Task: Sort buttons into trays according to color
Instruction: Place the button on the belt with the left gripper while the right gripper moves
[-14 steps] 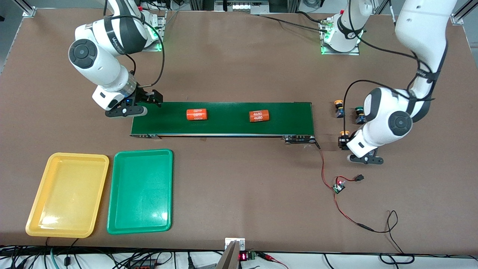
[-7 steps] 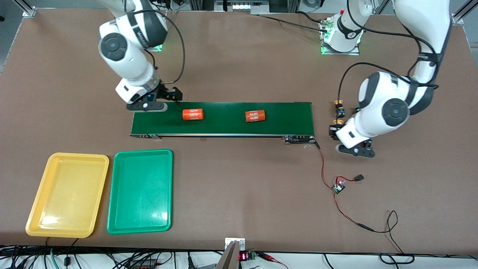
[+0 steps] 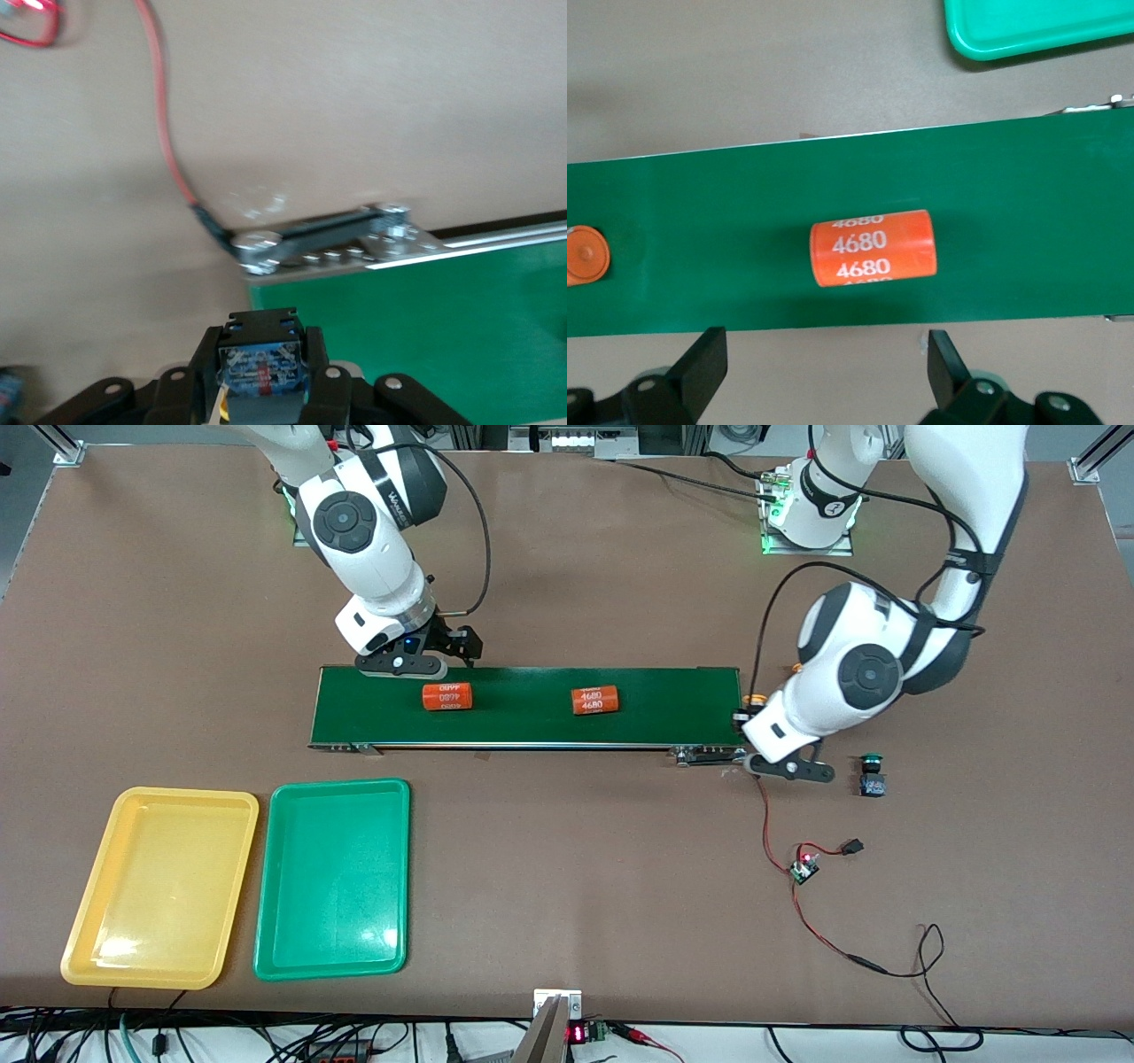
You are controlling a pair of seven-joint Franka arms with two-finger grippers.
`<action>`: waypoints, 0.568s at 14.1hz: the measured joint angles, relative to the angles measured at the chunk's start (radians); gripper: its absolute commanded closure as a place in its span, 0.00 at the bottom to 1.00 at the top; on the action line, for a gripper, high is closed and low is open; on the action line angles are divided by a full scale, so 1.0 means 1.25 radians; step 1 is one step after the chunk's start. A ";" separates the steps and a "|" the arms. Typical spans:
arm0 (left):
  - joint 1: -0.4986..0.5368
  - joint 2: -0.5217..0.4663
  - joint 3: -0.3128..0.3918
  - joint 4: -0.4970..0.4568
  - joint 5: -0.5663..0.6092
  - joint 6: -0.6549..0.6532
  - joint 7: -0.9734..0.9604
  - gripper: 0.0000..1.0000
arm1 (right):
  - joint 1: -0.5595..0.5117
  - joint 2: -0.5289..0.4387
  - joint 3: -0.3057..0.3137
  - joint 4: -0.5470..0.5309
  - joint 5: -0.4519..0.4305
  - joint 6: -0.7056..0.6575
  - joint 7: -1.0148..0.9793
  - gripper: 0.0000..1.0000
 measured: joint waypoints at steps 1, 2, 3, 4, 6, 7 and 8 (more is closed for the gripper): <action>-0.009 0.005 -0.016 0.000 0.000 0.006 -0.027 0.87 | 0.001 0.002 0.000 0.000 0.000 0.002 0.000 0.00; -0.021 0.013 -0.030 -0.001 0.000 0.018 -0.053 0.87 | 0.002 0.002 0.000 0.000 0.000 0.003 0.000 0.00; -0.033 0.022 -0.040 -0.002 0.000 0.035 -0.076 0.87 | 0.002 0.002 -0.001 0.000 0.000 0.003 0.000 0.00; -0.044 0.034 -0.050 -0.003 0.000 0.058 -0.100 0.87 | 0.002 0.002 -0.001 0.000 0.000 0.003 0.000 0.00; -0.065 0.058 -0.065 -0.004 0.000 0.097 -0.150 0.84 | 0.002 0.003 -0.001 0.000 0.000 0.003 0.000 0.00; -0.073 0.069 -0.070 -0.004 0.000 0.107 -0.169 0.74 | 0.002 0.003 -0.001 0.000 0.000 0.003 0.000 0.00; -0.077 0.076 -0.076 -0.004 0.000 0.111 -0.180 0.54 | 0.002 0.003 -0.001 0.000 0.000 0.003 0.000 0.00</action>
